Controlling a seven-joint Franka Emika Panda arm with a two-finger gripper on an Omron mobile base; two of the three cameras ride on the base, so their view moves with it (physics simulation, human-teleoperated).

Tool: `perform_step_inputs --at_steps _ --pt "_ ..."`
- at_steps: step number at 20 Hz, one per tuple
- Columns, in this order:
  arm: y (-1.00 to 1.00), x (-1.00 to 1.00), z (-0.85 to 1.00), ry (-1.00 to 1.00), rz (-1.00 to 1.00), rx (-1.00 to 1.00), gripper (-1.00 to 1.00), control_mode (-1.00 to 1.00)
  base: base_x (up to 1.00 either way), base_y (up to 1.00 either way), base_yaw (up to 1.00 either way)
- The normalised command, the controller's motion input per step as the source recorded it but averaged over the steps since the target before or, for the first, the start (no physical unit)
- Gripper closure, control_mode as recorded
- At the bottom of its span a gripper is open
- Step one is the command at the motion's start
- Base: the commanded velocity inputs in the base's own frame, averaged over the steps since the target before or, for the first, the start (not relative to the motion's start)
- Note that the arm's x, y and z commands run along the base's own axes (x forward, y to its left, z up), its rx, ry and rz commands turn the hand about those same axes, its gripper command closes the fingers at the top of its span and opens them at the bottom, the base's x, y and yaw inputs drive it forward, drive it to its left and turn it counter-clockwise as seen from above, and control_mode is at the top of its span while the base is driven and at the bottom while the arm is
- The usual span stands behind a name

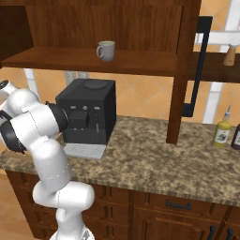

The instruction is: Pick the kettle from the counter and place it on the tray. Then pick the mug from the cabinet and place it on the tray. Then close the cabinet doors.

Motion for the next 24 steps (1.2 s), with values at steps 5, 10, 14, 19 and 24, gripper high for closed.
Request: perform_step_inputs --at_steps 5,10,14,19,24 --pt "-0.42 -0.03 0.15 -0.02 0.05 0.05 -1.0 -1.0 0.0 0.0 0.0" --pt "-0.71 -0.7 0.87 -0.13 0.16 0.01 -1.0 -1.0 0.0 0.0 0.0" --pt "-0.65 -0.87 1.0 -0.12 0.14 0.0 -1.0 -1.0 0.0 0.0 0.0" --pt "-0.81 -0.82 0.98 -0.13 0.1 0.0 -1.0 -1.0 0.0 0.0 0.0" --pt "-0.83 -0.47 1.0 -0.18 0.08 0.0 -1.0 -1.0 0.0 0.0 0.0"
